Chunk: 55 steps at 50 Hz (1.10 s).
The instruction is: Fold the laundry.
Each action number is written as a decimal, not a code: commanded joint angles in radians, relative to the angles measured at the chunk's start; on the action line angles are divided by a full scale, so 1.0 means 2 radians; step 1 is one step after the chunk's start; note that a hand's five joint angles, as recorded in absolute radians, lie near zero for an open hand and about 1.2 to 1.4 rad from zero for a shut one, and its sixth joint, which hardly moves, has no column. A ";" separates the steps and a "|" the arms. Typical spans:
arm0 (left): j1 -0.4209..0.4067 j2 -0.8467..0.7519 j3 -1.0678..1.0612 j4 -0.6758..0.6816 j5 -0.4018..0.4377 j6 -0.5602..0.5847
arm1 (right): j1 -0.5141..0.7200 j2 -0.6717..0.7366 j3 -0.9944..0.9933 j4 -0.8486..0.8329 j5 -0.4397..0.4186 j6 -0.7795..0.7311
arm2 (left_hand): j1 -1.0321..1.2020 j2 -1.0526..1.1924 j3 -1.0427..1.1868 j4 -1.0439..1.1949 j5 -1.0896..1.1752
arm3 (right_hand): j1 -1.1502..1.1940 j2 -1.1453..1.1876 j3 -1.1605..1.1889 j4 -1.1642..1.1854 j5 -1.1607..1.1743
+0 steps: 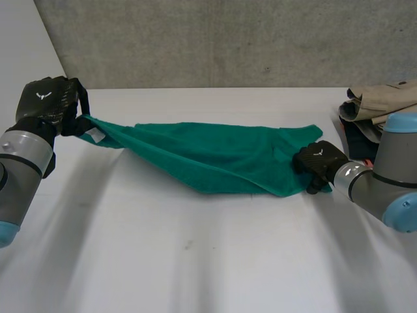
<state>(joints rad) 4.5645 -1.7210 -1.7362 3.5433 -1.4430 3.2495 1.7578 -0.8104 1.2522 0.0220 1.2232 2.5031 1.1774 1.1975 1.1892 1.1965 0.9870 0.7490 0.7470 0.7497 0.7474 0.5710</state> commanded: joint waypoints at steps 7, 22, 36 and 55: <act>-0.001 -0.002 0.002 -0.001 0.001 0.000 | -0.001 0.028 -0.035 -0.038 0.010 0.002 | 0.109 0.099 0.104 0.100 0.117 | 0.170 0.171 0.170 0.171 0.172; 0.006 0.003 0.004 -0.060 0.004 0.002 | -0.016 0.002 -0.075 0.069 0.027 0.014 | 0.109 0.099 0.104 0.100 0.117 | 0.324 0.325 0.323 0.324 0.325; 0.033 0.095 -0.015 -0.415 0.055 0.204 | -0.111 -0.187 -0.003 0.502 0.068 -0.227 | 0.109 0.099 0.104 0.100 0.117 | 0.324 0.325 0.323 0.324 0.325; -0.031 -0.077 0.213 -0.163 -0.004 0.218 | -0.030 -0.101 -0.195 0.201 0.126 -0.093 | 0.109 0.099 0.104 0.100 0.117 | 0.324 0.325 0.323 0.324 0.325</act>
<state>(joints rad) 4.5363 -1.7660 -1.5582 2.9750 -1.4049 3.7610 1.6619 -1.0480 1.0732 0.6553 1.4202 2.1962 1.1775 1.1977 1.1901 1.1967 0.9870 1.1267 1.1773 1.1890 1.1976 0.9973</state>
